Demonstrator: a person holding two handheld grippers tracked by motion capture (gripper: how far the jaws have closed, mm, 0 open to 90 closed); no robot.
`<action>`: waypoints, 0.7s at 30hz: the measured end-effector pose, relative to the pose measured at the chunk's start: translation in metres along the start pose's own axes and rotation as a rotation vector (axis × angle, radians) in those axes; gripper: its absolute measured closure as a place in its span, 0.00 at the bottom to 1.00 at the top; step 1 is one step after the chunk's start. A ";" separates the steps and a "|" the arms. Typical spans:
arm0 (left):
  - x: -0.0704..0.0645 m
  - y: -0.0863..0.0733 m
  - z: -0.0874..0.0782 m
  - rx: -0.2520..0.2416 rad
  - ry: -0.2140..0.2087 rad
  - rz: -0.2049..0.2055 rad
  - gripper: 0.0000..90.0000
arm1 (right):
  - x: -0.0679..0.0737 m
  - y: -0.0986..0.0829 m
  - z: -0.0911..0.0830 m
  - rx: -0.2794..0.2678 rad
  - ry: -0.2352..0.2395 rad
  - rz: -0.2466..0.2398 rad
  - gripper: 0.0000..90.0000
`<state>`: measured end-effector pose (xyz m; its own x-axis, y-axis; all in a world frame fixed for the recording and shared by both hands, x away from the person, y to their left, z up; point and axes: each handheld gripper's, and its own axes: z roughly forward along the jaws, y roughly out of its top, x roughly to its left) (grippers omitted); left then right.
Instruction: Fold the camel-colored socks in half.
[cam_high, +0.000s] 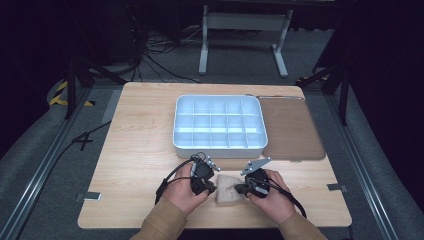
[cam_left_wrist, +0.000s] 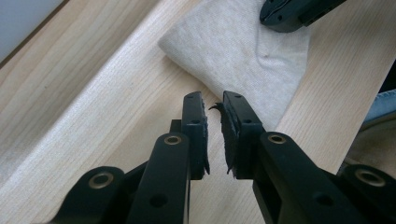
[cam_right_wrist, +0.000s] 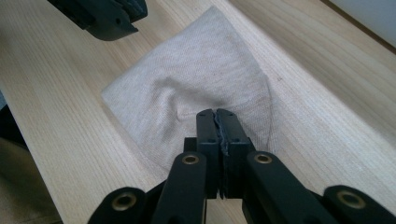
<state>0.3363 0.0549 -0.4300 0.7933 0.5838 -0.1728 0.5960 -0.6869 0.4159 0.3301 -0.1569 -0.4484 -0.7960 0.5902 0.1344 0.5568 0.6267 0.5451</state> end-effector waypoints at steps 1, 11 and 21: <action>0.001 0.000 0.002 0.001 0.000 -0.003 0.89 | -0.001 0.000 0.000 -0.002 0.001 0.001 0.99; 0.006 -0.001 0.016 0.030 0.018 0.009 0.90 | -0.002 -0.002 0.001 -0.014 0.007 -0.006 0.99; 0.002 0.001 0.020 0.038 0.016 0.029 0.91 | -0.002 -0.002 0.001 -0.016 0.004 -0.005 0.99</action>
<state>0.3411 0.0470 -0.4485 0.8082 0.5704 -0.1465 0.5776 -0.7193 0.3860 0.3305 -0.1586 -0.4505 -0.7997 0.5850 0.1348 0.5490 0.6217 0.5587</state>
